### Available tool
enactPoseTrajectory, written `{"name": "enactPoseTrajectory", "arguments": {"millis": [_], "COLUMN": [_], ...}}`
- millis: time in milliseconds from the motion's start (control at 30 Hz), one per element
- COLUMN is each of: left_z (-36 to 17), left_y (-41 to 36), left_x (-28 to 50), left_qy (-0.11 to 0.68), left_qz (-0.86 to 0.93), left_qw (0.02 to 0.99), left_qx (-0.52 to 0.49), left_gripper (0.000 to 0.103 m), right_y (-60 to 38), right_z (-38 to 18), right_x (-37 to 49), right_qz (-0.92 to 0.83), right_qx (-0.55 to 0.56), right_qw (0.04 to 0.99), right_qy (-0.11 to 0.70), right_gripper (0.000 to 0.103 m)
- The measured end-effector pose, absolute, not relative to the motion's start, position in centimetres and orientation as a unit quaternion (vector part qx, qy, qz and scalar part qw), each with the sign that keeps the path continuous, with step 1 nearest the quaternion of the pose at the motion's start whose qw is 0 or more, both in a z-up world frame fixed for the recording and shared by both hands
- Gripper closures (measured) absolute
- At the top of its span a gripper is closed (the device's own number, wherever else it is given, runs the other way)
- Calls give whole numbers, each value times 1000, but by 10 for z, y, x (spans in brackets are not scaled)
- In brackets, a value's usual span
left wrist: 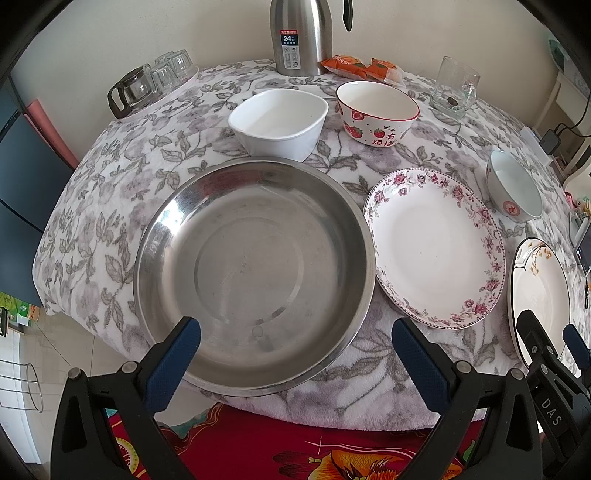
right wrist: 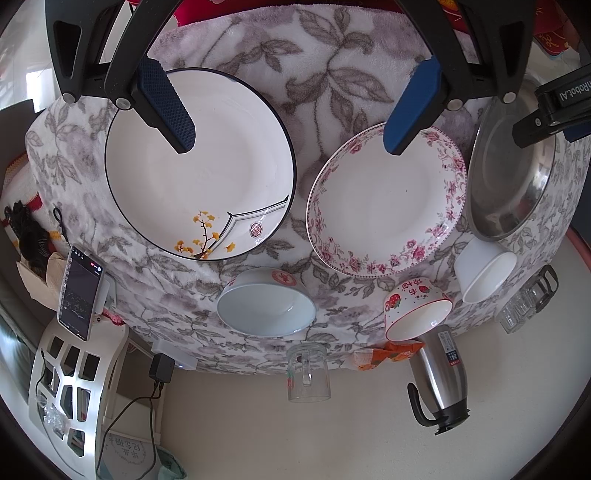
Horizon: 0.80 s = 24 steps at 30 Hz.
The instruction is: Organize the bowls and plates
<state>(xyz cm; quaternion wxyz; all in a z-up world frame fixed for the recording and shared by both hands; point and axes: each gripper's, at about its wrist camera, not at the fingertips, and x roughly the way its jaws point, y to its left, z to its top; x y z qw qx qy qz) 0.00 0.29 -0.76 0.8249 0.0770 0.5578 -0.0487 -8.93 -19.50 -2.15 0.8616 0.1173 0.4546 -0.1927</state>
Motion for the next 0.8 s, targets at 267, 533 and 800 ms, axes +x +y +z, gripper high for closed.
{"name": "enactPoseTrajectory", "arguments": {"millis": [267, 533, 800], "left_z": [-8, -8, -7], "left_y": [3, 3, 17], "left_x": [0, 0, 7], "left_qy": [558, 558, 558], "left_qz": [-49, -49, -32], "left_qw": [825, 825, 827], "left_qx": [77, 77, 58], "left_gripper": [0, 0, 0], "right_y": [-195, -195, -179], "right_z": [-21, -22, -25], "right_x": [-89, -89, -79], "right_qz": [-193, -192, -173], "right_qx": [117, 118, 110], "right_qw": [861, 861, 860], "right_qy": [455, 456, 468], "right_gripper": [0, 0, 0]}}
